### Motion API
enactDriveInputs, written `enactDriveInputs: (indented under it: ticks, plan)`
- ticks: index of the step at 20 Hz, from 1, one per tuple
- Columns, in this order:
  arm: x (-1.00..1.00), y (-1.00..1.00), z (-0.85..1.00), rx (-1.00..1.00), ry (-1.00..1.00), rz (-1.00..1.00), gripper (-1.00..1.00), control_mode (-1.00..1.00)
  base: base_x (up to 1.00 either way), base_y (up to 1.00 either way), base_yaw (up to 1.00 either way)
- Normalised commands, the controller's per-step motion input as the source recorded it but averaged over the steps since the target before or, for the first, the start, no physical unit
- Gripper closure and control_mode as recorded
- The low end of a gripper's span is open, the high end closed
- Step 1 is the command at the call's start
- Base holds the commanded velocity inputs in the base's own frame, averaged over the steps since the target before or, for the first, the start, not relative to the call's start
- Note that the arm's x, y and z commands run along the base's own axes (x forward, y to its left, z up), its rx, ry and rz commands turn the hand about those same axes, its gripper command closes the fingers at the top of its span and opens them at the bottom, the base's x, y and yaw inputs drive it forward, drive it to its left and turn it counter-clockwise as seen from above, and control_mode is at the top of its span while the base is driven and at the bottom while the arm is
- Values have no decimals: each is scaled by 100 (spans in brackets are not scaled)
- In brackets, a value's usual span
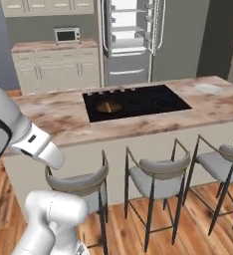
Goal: Place the cold items (pear and sweet potato) from the fridge in one tupperware on the dining counter. Place the warm items (kebab skewer and hot dog) in the stove area in another tupperware.
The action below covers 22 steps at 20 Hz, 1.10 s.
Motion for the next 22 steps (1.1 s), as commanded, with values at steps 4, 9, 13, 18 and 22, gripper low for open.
enactDriveInputs:
  ticks: [4,9,13,18,22]
  plan:
    - [0,0,0,0,0,0,-100,100,41,-69,32]
    - [0,0,0,0,0,0,-100,100,66,-46,41]
    - [0,0,0,0,0,0,-100,100,90,-24,57]
    - [0,0,0,0,0,0,-100,100,98,-42,45]
    - [0,0,0,0,0,0,-100,100,100,-49,40]
